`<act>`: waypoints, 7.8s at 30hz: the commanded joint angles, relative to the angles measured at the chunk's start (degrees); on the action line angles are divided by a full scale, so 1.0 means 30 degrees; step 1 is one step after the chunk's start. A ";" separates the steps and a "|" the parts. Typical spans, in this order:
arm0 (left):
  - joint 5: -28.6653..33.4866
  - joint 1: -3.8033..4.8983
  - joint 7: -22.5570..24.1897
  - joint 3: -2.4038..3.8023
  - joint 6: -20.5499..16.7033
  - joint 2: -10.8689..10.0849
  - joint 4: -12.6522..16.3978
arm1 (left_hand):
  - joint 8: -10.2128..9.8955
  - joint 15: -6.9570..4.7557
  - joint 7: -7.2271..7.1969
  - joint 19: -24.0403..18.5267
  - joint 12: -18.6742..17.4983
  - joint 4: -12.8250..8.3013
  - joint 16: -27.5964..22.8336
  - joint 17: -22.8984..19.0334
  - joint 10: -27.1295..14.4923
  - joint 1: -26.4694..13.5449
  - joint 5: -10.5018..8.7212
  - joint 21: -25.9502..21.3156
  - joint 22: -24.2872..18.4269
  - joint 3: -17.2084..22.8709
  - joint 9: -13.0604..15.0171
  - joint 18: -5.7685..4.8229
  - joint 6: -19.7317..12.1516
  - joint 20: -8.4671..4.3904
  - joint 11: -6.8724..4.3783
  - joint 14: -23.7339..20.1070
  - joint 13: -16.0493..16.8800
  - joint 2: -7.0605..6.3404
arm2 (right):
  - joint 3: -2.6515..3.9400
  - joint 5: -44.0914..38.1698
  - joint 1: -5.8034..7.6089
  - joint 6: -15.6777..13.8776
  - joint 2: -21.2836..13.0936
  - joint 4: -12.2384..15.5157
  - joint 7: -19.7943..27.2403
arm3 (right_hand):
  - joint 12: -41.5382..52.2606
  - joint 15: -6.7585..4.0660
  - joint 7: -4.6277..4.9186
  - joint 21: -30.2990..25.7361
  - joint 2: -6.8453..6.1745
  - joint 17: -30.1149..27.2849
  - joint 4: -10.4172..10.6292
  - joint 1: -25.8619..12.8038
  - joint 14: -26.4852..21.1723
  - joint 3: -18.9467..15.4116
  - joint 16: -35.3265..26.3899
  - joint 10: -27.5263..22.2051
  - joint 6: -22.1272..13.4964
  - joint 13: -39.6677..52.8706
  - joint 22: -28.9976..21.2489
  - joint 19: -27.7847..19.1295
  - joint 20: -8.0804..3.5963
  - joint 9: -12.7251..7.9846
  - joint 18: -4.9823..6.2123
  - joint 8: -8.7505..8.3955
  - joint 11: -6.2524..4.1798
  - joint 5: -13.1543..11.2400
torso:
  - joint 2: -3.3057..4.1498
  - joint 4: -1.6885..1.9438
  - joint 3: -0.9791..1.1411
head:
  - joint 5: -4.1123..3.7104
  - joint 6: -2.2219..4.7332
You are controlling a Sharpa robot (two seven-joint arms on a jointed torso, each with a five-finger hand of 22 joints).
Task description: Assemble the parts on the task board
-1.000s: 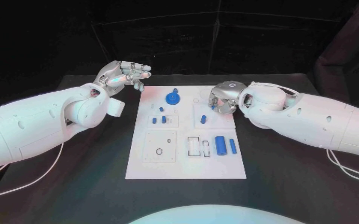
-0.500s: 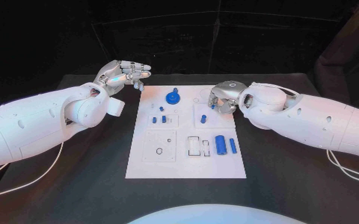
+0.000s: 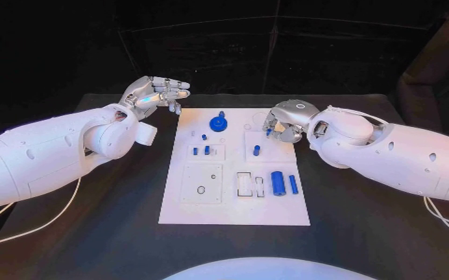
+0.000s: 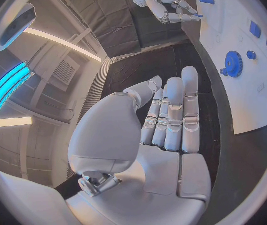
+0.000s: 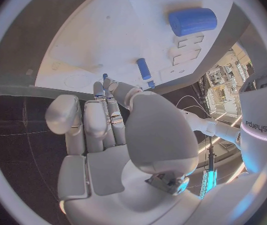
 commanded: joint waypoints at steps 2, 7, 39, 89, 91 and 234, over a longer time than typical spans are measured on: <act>0.0103 0.0025 0.0113 0.0010 0.0040 -0.0012 -0.0012 | 0.0117 0.0005 0.0127 -0.0162 0.0120 0.0017 -0.0082 -0.0037 -0.0097 -0.0096 0.0087 -0.0116 -0.0035 -0.0059 -0.0031 0.0253 -0.0083 0.0031 0.0110 -0.0147 -0.0037 0.0087 | 0.0033 0.0191 0.0046 -0.1237 -0.0432 0.0955 -0.0138 | -0.0109 -0.0076 0.0062 0.0125 0.0008 0.0028 -0.0009 -0.0174 0.0669 0.0086 0.0081 0.0116 0.0094 0.0004 0.0050 0.0137 -0.0042 0.0034 -0.0164 -0.0041 -0.0014 -0.0081 | -0.0007 -0.0010 -0.0007 | 0.0140 -0.0037; 0.0103 0.0025 0.0113 0.0009 0.0045 0.0014 -0.0002 | 0.0117 0.0005 0.0127 -0.0162 0.0120 0.0017 -0.0082 -0.0037 -0.0097 -0.0096 0.0087 -0.0116 -0.0035 -0.0059 -0.0031 0.0253 -0.0083 0.0031 0.0110 -0.0147 -0.0037 0.0087 | 0.0062 0.0476 0.0054 -0.1559 -0.0812 0.2465 -0.0150 | -0.0119 -0.0076 0.0061 0.0144 -0.0014 0.0045 -0.0014 -0.0192 0.0673 0.0089 0.0101 0.0114 0.0097 0.0002 0.0079 0.0145 -0.0048 0.0034 -0.0167 -0.0043 -0.0014 -0.0093 | -0.0012 -0.0015 -0.0034 | 0.0226 -0.0077; 0.0106 0.0049 -0.0074 0.0012 0.0044 0.0403 0.0241 | 0.0121 0.0024 0.0151 -0.0176 0.0133 0.0002 -0.0084 -0.0062 -0.0154 -0.0097 0.0096 -0.0133 -0.0049 -0.0072 -0.0039 0.0252 -0.0143 0.0048 0.0134 -0.0171 -0.0052 0.0086 | -0.0013 0.0442 -0.1690 0.0696 0.3601 0.2355 -0.0006 | -0.0236 -0.0064 0.0097 0.0194 -0.0040 0.0122 0.0078 -0.0437 0.0691 0.0100 0.0240 0.0076 0.0047 -0.0006 0.0110 0.0139 -0.0078 0.0016 -0.0170 -0.0107 0.0014 -0.0218 | 0.0011 0.0029 -0.0025 | 0.1437 -0.0864; 0.0107 0.0050 -0.0273 0.0012 0.0171 0.0504 0.0180 | 0.0140 0.0041 0.0166 -0.0187 0.0158 0.0004 -0.0082 -0.0084 -0.0189 -0.0118 0.0096 -0.0150 -0.0062 -0.0092 -0.0040 0.0251 -0.0175 0.0065 0.0150 -0.0190 -0.0061 0.0091 | -0.0313 -0.0779 -0.2073 0.2206 0.4830 0.1460 -0.0570 | -0.0323 -0.0043 0.0117 0.0151 -0.0109 0.0031 0.0089 -0.0568 0.0659 0.0022 0.0212 0.0003 -0.0038 -0.0009 0.0018 0.0082 -0.0068 -0.0001 -0.0156 -0.0164 0.0043 -0.0176 | 0.0019 -0.0005 -0.0023 | 0.1645 -0.1163; 0.0107 0.0050 -0.0281 0.0012 0.0181 0.0505 0.0178 | 0.0140 0.0041 0.0166 -0.0187 0.0158 0.0004 -0.0082 -0.0084 -0.0189 -0.0118 0.0096 -0.0150 -0.0062 -0.0092 -0.0040 0.0251 -0.0175 0.0065 0.0150 -0.0190 -0.0061 0.0091 | -0.0318 -0.0880 -0.2083 0.2201 0.4856 0.1449 -0.0584 | -0.0382 -0.0026 0.0131 0.0137 -0.0168 0.0003 0.0089 -0.0635 0.0644 -0.0028 0.0205 -0.0068 -0.0084 -0.0016 -0.0009 0.0058 -0.0058 -0.0010 -0.0151 -0.0191 0.0062 -0.0161 | 0.0014 -0.0001 -0.0025 | 0.1642 -0.1169; 0.0107 0.0052 -0.0694 -0.0010 0.0537 0.1015 -0.0149 | 0.0210 0.0081 0.0198 -0.0245 0.0253 -0.0030 -0.0082 -0.0171 -0.0320 -0.0137 0.0101 -0.0215 -0.0111 -0.0153 -0.0043 0.0258 -0.0300 0.0111 0.0186 -0.0282 -0.0092 0.0100 | -0.0066 0.0763 -0.2349 0.1189 0.4866 0.2726 0.0283 | -0.0283 -0.0124 0.0156 -0.0915 0.0389 -0.1328 -0.0193 0.0359 0.0409 -0.1009 0.0299 0.0662 -0.0370 -0.0003 -0.1560 -0.0049 -0.0099 0.0002 0.0060 0.0116 -0.0050 -0.0618 | -0.0025 -0.0052 -0.0038 | 0.2078 -0.1096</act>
